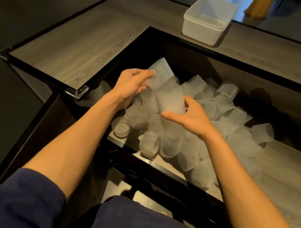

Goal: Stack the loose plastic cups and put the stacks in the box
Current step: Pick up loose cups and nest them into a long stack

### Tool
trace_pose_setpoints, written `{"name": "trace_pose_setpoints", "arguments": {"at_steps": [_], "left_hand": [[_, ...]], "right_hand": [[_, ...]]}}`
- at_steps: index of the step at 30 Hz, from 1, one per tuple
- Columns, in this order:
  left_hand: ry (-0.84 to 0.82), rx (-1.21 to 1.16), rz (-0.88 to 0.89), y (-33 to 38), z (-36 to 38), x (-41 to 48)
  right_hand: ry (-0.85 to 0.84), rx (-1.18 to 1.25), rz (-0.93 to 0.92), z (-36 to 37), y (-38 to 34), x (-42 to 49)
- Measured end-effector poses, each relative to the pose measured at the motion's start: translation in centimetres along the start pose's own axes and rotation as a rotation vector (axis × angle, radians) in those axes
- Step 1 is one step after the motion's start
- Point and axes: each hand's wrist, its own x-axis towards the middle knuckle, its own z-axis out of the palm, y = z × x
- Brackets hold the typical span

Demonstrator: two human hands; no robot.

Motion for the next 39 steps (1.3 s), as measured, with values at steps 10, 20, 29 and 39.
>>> {"name": "trace_pose_setpoints", "arguments": {"at_steps": [10,20,29,39], "left_hand": [[-0.037,0.211,0.136,-1.4,1.2,0.4],[-0.086,0.14,0.129,-1.0,2.0,1.5],[-0.247,0.27,0.046,-2.1,2.3,0.9],[0.33,0.692,-0.212,-11.3,-3.2,0.8]], "right_hand": [[0.014,-0.11,-0.044,-0.3,0.0,0.6],[0.046,-0.072,-0.023,-0.5,-0.3,1.6],[0.11,0.013,0.012,-1.0,0.2,2.4],[0.06,0.102,0.034,-0.4,0.4,1.9]]}}
